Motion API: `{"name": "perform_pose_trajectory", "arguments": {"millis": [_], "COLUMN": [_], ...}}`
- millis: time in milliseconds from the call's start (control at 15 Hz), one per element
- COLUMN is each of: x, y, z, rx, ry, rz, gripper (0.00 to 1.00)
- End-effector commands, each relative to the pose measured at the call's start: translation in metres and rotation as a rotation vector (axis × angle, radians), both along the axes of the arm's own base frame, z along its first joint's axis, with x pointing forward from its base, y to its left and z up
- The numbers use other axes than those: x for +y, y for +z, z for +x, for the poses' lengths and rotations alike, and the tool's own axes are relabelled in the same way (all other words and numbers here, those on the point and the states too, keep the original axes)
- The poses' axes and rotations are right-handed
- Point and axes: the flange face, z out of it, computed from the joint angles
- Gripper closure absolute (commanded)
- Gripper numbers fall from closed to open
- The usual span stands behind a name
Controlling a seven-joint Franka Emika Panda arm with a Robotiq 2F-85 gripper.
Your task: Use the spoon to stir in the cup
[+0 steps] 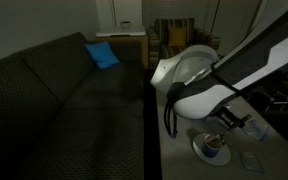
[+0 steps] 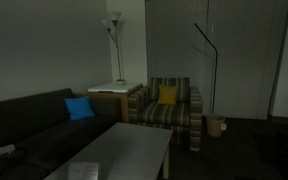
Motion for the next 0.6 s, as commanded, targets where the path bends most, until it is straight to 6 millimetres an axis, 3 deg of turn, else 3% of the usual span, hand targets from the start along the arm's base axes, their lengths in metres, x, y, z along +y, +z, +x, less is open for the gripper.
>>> {"name": "perform_pose_trajectory", "arguments": {"millis": [0,533], "x": [0.0079,0.0081], "y": [0.0146,0.0143], "z": [-0.0083,-0.0151], "rx": [0.053,0.02], "ry": [-0.014,0.011], "rz": [-0.084,-0.167], "gripper": [0.96,0.96]}}
